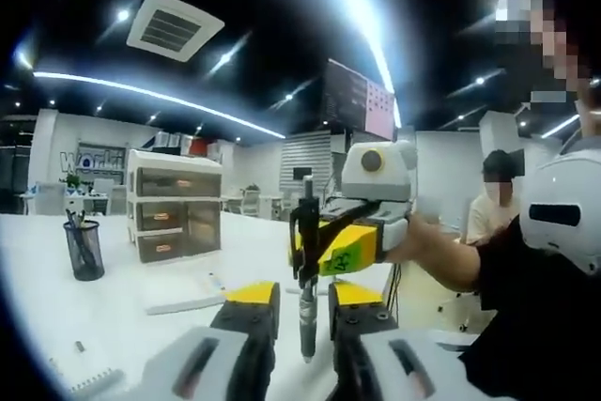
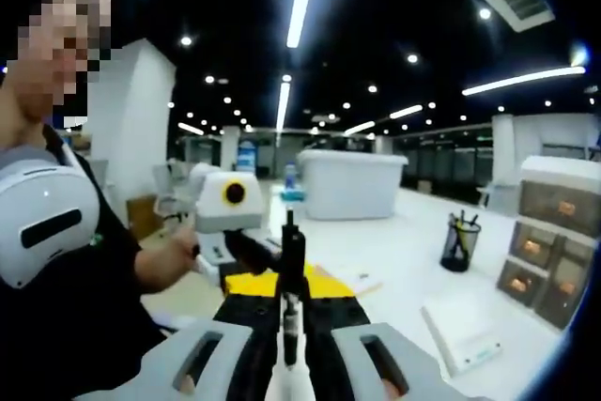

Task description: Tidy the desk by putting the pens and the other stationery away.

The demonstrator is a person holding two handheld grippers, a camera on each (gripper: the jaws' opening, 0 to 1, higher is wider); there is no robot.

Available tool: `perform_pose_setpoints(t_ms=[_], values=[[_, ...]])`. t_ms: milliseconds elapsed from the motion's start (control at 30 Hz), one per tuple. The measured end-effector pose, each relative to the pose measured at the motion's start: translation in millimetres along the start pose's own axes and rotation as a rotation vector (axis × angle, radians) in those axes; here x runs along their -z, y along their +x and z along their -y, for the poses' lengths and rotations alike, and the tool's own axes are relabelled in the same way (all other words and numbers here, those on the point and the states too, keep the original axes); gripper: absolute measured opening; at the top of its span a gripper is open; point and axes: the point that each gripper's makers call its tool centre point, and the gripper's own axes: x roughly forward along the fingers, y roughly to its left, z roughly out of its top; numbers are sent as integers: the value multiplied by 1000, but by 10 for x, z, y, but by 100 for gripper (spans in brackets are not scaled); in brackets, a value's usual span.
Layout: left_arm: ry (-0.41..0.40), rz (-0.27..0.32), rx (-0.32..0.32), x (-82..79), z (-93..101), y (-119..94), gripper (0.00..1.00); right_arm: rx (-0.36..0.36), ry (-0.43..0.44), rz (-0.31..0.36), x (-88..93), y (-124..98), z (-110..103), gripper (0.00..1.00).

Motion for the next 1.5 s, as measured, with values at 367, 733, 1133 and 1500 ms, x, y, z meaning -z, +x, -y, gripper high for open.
perform_pose_setpoints(t_ms=[367,733,1133,1500], values=[[-10,-15,29,37,76,34,9,-4,13,11,27,-20,-42,7],[-15,-35,8,69,25,50,9,31,24,42,64,-69,-19,39],[2,-4,-60,-152,-281,-71,9,209,30,48,235,-457,189,60],[-6,65,-131,-513,-783,-216,9,414,37,55,358,-988,320,62]])
